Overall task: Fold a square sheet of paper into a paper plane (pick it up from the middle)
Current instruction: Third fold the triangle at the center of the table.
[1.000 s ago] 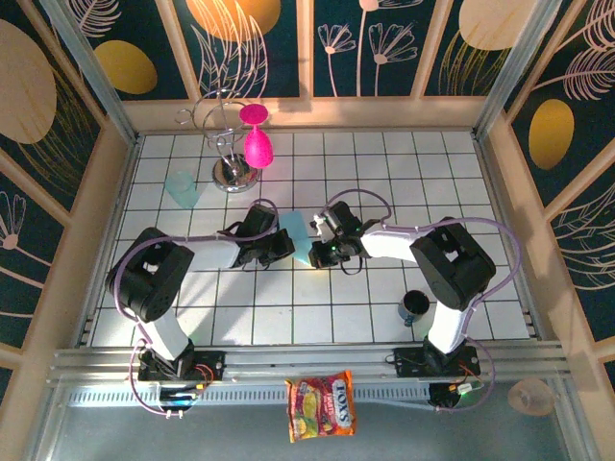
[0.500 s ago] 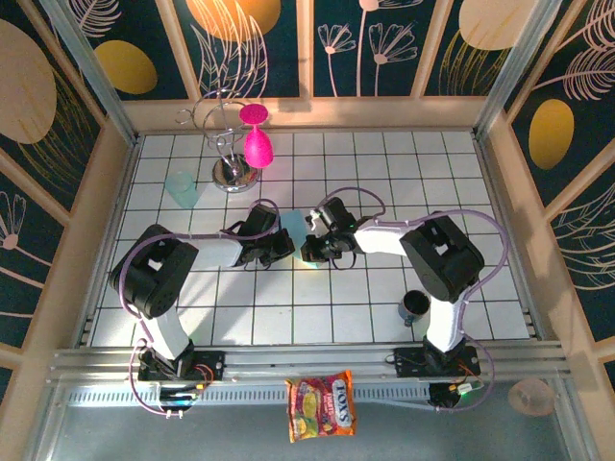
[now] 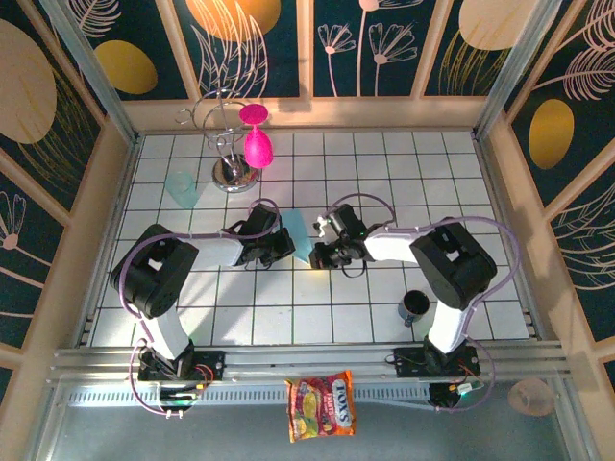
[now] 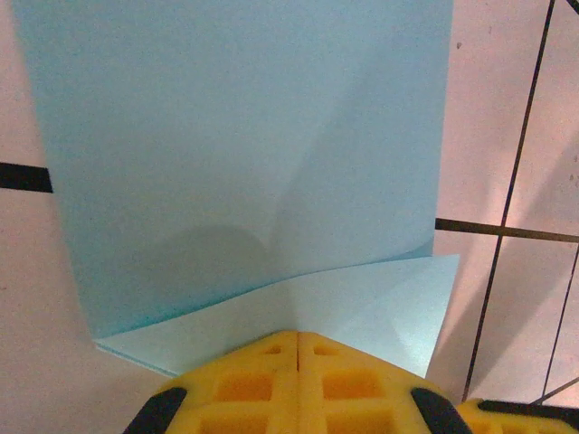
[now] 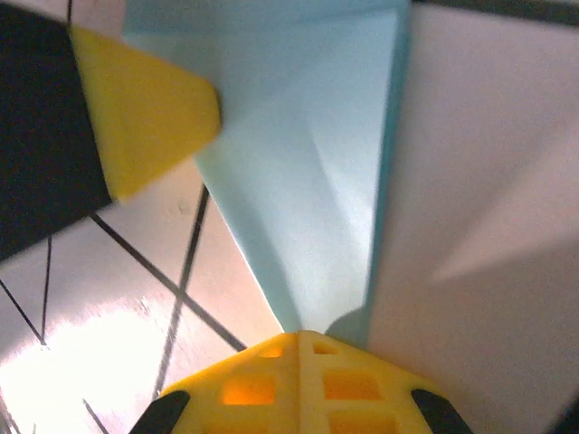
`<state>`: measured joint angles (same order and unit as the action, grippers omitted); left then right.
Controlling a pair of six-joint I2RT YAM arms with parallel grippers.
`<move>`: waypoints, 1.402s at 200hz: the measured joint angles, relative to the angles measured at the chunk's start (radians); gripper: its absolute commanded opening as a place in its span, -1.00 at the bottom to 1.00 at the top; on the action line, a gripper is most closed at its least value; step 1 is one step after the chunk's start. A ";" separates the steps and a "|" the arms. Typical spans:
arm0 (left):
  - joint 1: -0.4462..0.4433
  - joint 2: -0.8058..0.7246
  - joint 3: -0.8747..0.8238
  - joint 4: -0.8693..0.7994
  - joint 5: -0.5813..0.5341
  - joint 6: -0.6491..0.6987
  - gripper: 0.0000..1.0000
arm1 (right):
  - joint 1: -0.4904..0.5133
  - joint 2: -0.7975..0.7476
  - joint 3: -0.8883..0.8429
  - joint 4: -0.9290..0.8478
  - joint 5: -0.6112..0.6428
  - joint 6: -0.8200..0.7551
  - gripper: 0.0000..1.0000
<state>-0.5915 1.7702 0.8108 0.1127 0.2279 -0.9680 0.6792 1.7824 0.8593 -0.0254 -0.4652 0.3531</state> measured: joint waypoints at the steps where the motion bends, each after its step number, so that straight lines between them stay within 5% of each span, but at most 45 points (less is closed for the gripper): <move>1: 0.000 0.000 0.000 0.000 0.000 0.000 -1.00 | -0.001 -0.004 -0.004 0.000 0.000 0.000 -1.00; 50: 0.000 0.000 0.000 0.007 0.002 -0.003 -0.98 | -0.020 -0.084 -0.079 -0.032 0.007 0.001 -0.95; 106: 0.002 -0.098 0.001 0.012 0.007 -0.017 -0.36 | -0.013 -0.200 -0.080 0.090 0.028 0.132 -0.75; 160: 0.084 -0.261 -0.110 0.121 0.008 -0.086 -0.07 | 0.005 -0.156 -0.051 0.207 0.050 0.232 -0.73; 210: 0.108 -0.254 -0.202 0.153 0.046 -0.137 0.08 | 0.007 -0.012 0.043 0.209 0.072 0.267 -0.50; 280: 0.108 -0.160 -0.185 0.175 0.065 -0.140 -0.02 | -0.037 0.092 0.074 0.203 0.026 0.263 -0.50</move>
<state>-0.4831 1.6104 0.6254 0.2874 0.2932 -1.1080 0.6426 1.8744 0.9337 0.1772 -0.4389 0.6163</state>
